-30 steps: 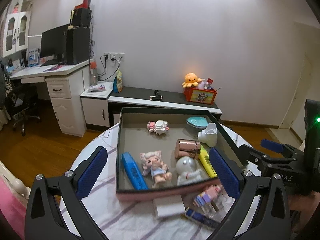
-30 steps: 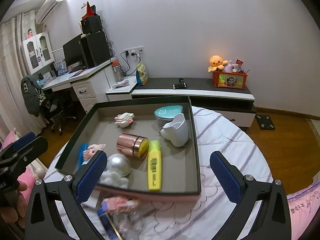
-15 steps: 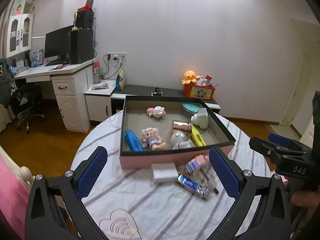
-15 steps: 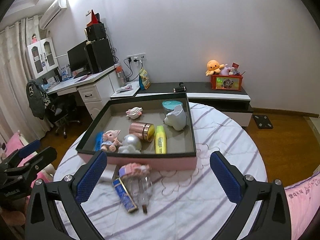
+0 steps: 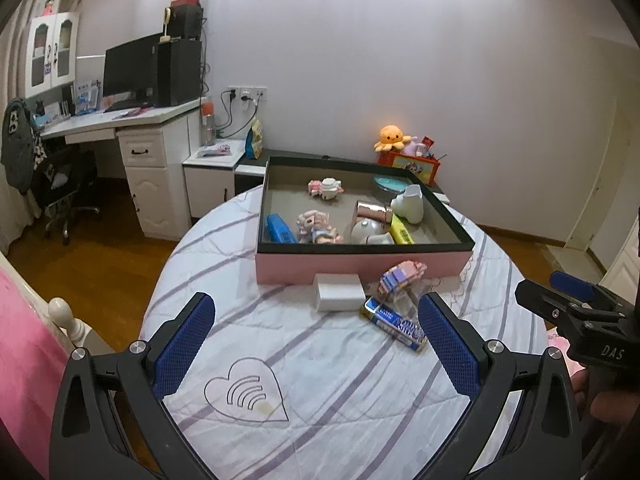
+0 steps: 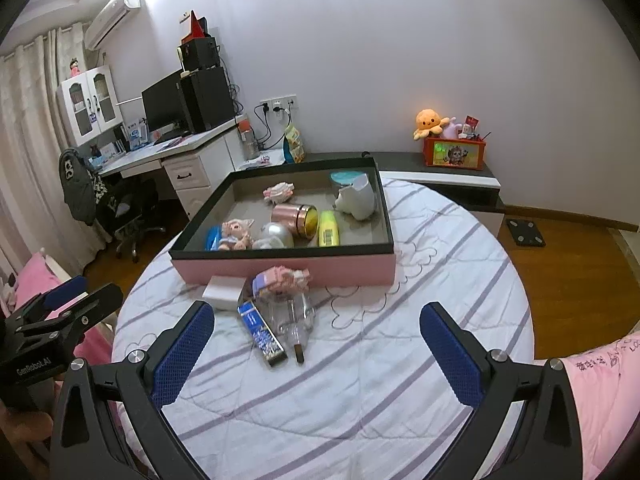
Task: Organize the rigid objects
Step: 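Lower the right tool to the glass bottle and close on it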
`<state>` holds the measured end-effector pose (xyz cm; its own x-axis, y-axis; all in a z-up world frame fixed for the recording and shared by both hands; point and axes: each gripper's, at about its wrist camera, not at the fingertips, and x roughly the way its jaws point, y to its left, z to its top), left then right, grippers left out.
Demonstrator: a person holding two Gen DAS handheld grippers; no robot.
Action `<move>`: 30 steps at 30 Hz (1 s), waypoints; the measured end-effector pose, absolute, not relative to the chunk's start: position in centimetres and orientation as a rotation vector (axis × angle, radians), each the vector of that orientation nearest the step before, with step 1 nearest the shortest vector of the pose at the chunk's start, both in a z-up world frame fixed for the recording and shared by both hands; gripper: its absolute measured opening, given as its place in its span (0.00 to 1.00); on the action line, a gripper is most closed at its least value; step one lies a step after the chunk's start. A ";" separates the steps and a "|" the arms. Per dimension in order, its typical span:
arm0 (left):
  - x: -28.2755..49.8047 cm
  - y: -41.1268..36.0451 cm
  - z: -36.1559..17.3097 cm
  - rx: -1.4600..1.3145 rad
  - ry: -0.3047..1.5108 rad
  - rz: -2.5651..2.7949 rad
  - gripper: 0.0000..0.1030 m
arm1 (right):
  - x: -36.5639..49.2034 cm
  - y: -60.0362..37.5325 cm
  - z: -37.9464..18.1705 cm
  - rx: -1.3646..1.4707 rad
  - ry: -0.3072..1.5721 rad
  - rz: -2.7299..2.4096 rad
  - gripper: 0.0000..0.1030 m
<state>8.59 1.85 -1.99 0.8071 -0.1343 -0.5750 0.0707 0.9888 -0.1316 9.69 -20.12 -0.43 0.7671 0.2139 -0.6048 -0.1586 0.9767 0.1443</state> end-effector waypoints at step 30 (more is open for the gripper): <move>14.0 1.6 -8.2 -0.110 0.793 -0.096 1.00 | 17.7 -16.8 -8.5 0.045 0.897 0.225 0.99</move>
<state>14.01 1.63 -8.20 0.6978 -0.1275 -0.7049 0.0446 0.9898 -0.1350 17.71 -16.78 -8.52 0.6020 0.2131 -0.7695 -0.1759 0.9755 0.1325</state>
